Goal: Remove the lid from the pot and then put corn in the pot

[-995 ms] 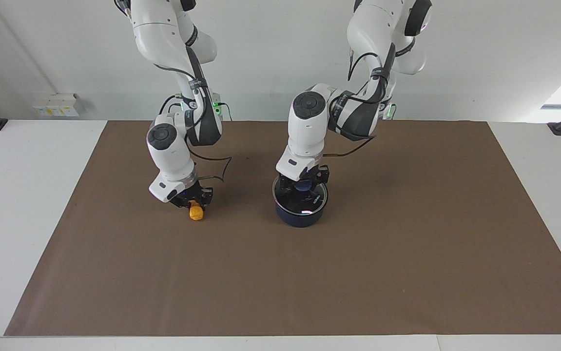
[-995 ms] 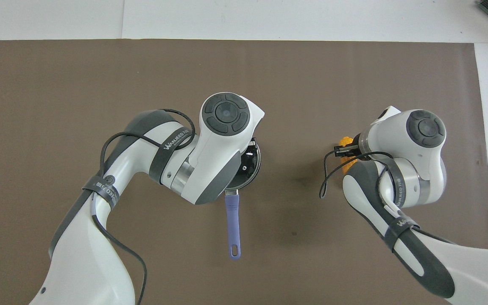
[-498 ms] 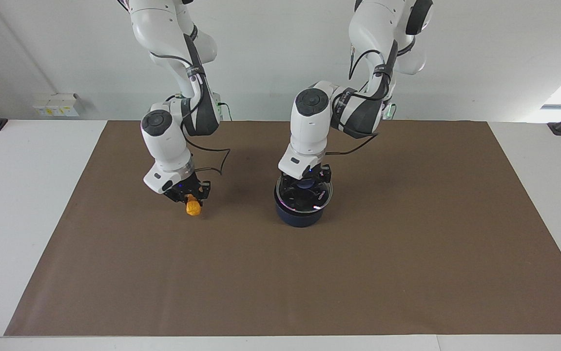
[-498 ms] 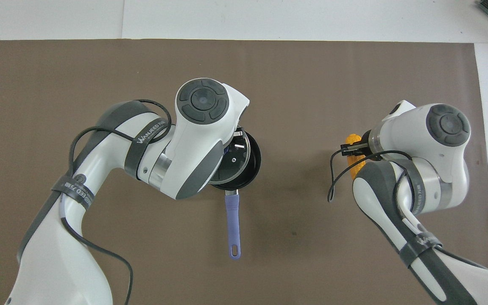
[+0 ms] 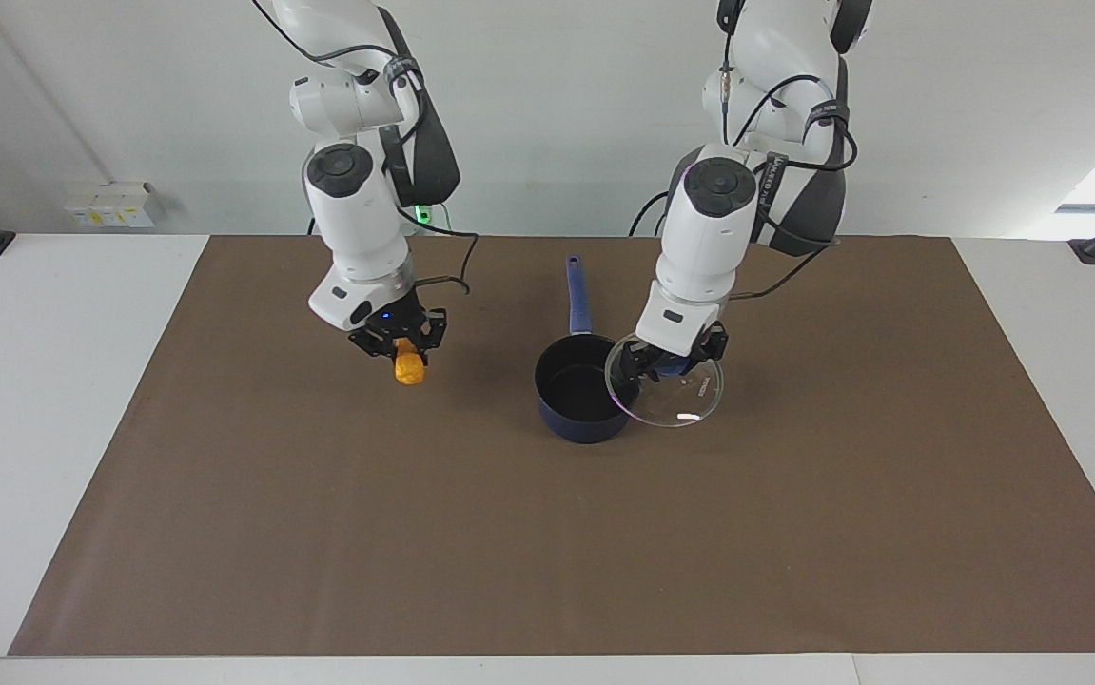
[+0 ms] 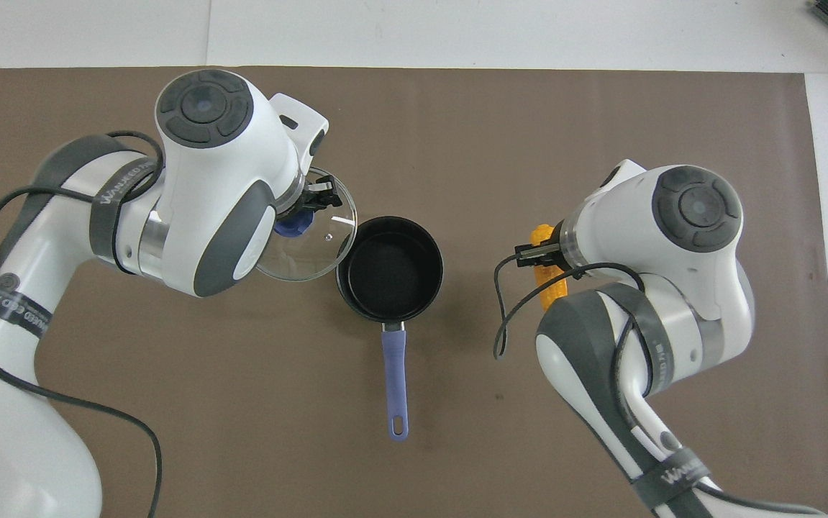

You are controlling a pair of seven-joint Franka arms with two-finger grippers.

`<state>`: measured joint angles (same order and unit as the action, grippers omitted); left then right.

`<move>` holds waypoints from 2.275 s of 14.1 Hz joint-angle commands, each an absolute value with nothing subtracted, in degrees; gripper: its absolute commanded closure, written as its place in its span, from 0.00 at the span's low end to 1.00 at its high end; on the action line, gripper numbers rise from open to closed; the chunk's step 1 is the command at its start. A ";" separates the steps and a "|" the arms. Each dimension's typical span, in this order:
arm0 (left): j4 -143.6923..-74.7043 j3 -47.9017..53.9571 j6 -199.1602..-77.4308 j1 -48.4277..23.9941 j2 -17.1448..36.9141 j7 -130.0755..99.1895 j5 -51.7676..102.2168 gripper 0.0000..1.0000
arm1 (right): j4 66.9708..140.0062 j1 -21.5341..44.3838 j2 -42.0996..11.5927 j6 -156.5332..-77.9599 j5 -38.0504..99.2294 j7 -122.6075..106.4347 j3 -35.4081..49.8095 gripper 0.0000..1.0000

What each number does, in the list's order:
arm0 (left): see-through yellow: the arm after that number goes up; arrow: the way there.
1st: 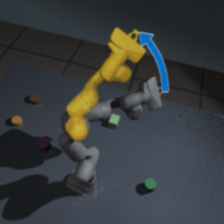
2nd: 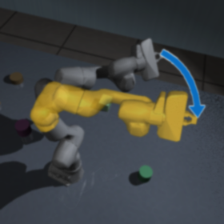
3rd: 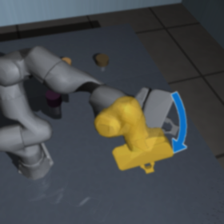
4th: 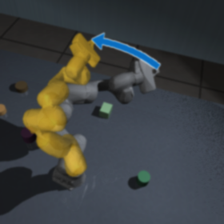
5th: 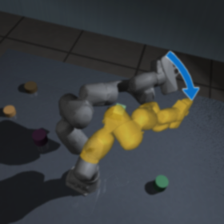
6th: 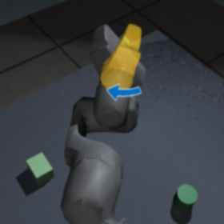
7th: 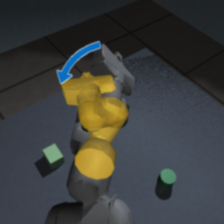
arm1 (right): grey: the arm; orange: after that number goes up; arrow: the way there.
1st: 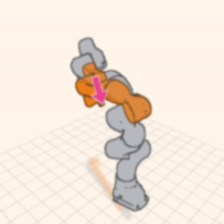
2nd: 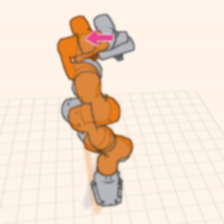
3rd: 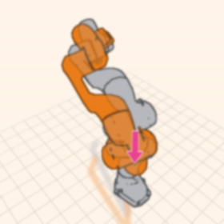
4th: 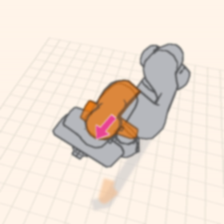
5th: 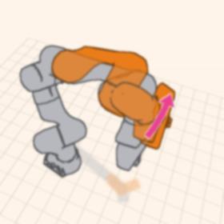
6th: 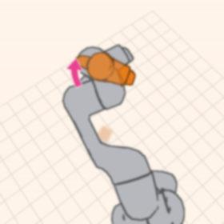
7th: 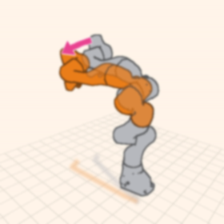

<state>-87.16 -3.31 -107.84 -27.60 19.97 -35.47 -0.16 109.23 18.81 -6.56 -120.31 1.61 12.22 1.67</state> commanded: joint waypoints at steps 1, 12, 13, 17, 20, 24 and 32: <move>-87.45 -2.90 -106.61 -23.31 19.42 -31.31 -0.35 1.00 | 101.19 23.44 -11.32 -117.43 2.11 19.74 1.85 1.00; -101.67 -2.90 -112.04 -5.81 13.46 -12.67 -0.26 1.00 | 89.13 32.69 -27.68 -118.83 5.27 31.29 2.99 1.00; -103.78 -2.90 -113.45 -4.15 12.49 -12.40 -0.26 1.00 | 88.69 32.87 -28.29 -118.83 5.36 31.29 2.99 1.00; -107.13 -2.90 -115.22 0.60 11.60 -11.26 -0.26 1.00 | 88.42 32.78 -29.09 -119.87 5.36 31.29 2.99 1.00; -109.59 -2.90 -117.07 2.55 10.64 -9.58 -0.26 1.00 | 88.42 32.08 -29.53 -122.07 5.36 31.20 2.90 1.00; -114.68 -2.90 -125.49 3.07 10.90 -9.58 -0.26 1.00 | 88.42 31.90 -29.79 -123.48 5.36 30.50 2.90 1.00; -116.37 -2.90 -130.78 3.96 13.35 -9.75 -0.26 1.00 | 88.15 32.61 -31.90 -126.56 3.25 29.27 2.90 1.00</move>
<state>-114.99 -3.50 -128.74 2.95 13.57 -10.17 -0.15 88.89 33.06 -31.21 -125.35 4.05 30.23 2.48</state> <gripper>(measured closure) 0.568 0.617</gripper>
